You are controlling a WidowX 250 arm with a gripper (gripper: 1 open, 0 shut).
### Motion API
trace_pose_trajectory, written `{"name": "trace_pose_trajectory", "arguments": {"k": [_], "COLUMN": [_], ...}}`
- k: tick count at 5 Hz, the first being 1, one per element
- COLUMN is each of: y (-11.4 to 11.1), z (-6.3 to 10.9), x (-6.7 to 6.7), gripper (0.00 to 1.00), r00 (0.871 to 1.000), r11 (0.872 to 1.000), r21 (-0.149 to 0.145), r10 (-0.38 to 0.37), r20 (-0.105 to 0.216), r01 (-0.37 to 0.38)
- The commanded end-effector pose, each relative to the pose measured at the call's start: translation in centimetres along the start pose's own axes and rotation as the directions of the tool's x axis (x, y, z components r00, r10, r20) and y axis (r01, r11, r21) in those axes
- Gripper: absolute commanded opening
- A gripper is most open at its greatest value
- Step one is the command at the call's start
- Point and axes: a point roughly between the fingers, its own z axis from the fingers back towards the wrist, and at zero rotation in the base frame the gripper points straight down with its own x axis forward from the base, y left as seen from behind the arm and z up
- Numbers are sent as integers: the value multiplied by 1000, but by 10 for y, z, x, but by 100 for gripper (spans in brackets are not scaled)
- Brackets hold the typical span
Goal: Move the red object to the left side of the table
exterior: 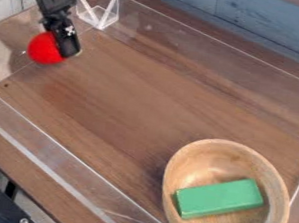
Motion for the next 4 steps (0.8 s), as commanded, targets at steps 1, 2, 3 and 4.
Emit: {"name": "trace_pose_trajectory", "arguments": {"k": [1,2,3,4], "y": [8,12,9,7], "z": [19,18,23,29], "x": [7,10,6,2], "gripper": [100,100,100,100], "r00": [999,1000,1000,999], "r11": [998,999,999,999], "r21": [53,45,42,38], "r10": [-20,-21,7,36], "r20": [26,21,30,39], "r01": [18,20,-8,-37]}}
